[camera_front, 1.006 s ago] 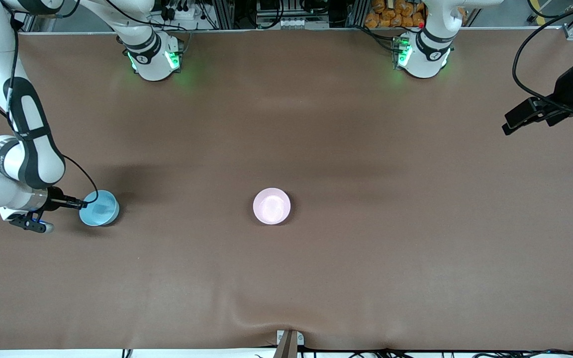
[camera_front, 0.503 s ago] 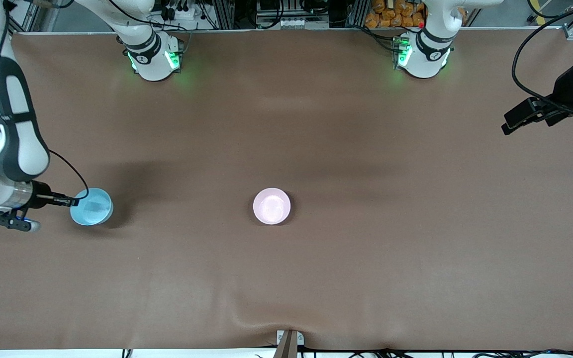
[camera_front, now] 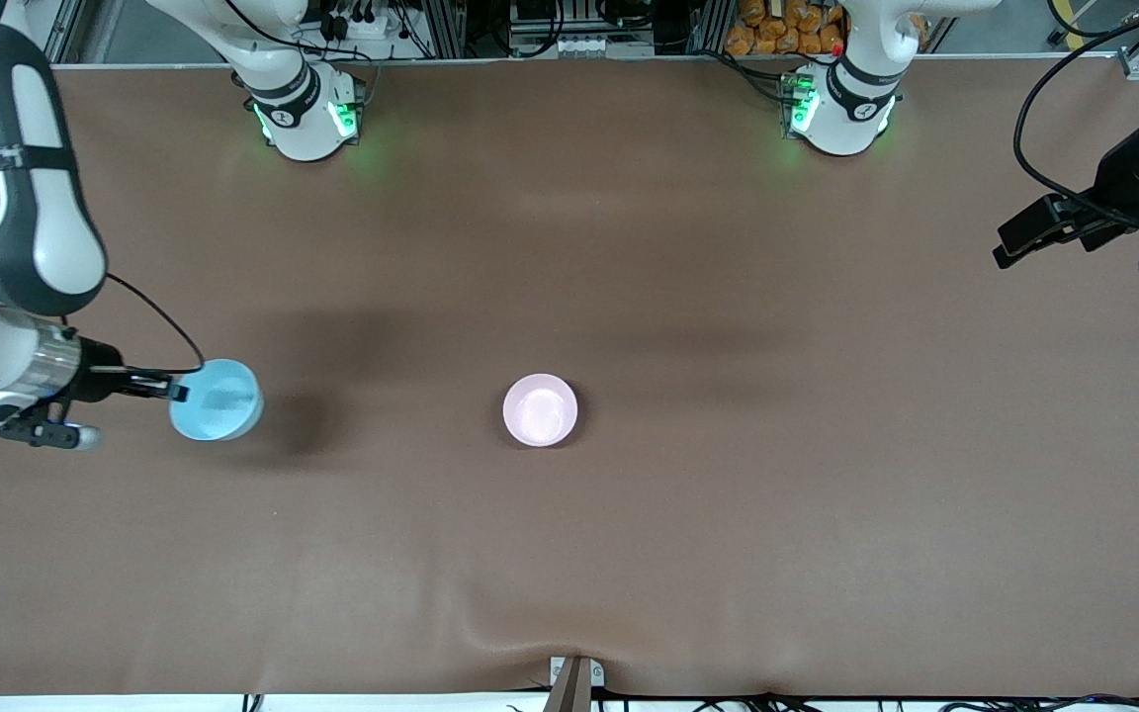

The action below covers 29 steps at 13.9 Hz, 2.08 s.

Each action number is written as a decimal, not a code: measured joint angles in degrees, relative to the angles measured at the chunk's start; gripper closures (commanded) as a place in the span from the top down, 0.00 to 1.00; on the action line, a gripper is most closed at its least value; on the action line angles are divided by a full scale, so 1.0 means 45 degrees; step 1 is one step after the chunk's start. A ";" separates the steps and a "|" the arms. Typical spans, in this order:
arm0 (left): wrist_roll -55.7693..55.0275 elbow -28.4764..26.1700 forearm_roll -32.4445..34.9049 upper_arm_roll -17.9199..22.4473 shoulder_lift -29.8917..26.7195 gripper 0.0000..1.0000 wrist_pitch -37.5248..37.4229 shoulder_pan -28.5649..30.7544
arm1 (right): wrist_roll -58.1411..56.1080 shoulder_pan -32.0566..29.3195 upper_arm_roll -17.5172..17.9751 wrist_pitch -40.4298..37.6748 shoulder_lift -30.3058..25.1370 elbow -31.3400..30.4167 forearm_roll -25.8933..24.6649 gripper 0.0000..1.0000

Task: Stack pink and blue bowls on white bowl
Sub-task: 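Carry the blue bowl with the right gripper over the pink bowl, then lower the blue bowl into the pink bowl and open the right gripper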

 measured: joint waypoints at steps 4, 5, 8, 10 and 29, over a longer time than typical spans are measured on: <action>0.0000 -0.0031 0.0000 -0.0003 0.0000 1.00 0.0000 -0.0008 | 0.3565 0.1846 0.0164 0.0321 -0.0104 0.0010 0.0062 0.00; 0.0000 -0.0039 0.0000 -0.0005 0.0001 1.00 0.0000 -0.0009 | 0.4161 0.2199 0.0170 0.0385 -0.0104 0.0008 0.0073 0.00; 0.0000 -0.0042 0.0000 -0.0006 0.0001 1.00 0.0000 -0.0010 | 0.6199 0.3355 0.0184 0.0952 -0.0076 0.0004 0.0090 0.00; 0.0001 -0.0041 0.0000 -0.0006 0.0001 1.00 0.0000 -0.0008 | 0.7538 0.4311 0.0193 0.1384 0.0047 0.0015 0.0094 0.00; 0.0248 0.0001 0.0000 0.0043 -0.0029 1.00 -0.0374 0.0018 | 1.3690 0.7980 0.0191 0.5615 0.2942 0.0556 0.0099 0.00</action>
